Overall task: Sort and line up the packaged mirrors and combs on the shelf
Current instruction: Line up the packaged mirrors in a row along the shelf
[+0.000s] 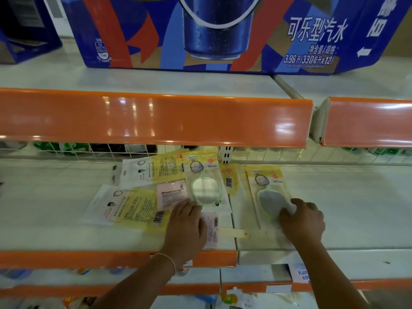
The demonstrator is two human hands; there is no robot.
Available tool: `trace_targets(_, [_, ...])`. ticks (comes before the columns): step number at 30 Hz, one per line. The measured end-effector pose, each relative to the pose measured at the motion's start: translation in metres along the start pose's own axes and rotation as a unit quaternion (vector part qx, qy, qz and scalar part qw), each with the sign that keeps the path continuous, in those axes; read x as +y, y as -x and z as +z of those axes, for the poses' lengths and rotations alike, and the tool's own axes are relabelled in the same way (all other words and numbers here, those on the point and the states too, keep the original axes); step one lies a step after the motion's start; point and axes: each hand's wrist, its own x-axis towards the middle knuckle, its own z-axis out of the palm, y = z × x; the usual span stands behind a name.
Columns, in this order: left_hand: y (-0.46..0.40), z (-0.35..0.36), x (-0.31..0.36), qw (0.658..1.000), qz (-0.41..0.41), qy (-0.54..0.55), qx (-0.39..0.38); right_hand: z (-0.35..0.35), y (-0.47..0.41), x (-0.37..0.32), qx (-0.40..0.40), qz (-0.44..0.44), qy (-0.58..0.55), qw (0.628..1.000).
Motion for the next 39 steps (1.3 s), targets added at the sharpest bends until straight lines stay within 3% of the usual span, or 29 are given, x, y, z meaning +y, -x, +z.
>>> trace_targets(6, [0.002, -0.003, 0.002, 0.999, -0.037, 0.029, 0.014, 0.013, 0.007, -0.045, 0.018, -0.096, -0.038, 0.994])
trace_targets(12, [-0.001, -0.010, 0.004, 0.998, -0.051, -0.027, -0.011, 0.042, 0.029, -0.109, -0.110, -0.156, -0.129, 0.973])
trace_targets(20, [0.004, -0.015, -0.011, 0.999, -0.013, -0.037, -0.010, 0.066, 0.038, -0.136, -0.144, -0.159, -0.059, 0.975])
trace_targets(27, [0.008, -0.014, -0.018, 0.999, -0.018, -0.030, 0.014, 0.059, 0.032, -0.141, -0.206, -0.104, -0.201, 0.952])
trace_targets(35, [0.009, -0.020, -0.015, 0.999, -0.039, -0.019, 0.001, 0.042, 0.021, -0.131, -0.141, -0.083, -0.328, 0.930])
trace_targets(39, [0.006, -0.024, -0.017, 0.999, -0.044, 0.017, 0.014, 0.028, 0.020, -0.125, -0.163, -0.077, -0.373, 0.910])
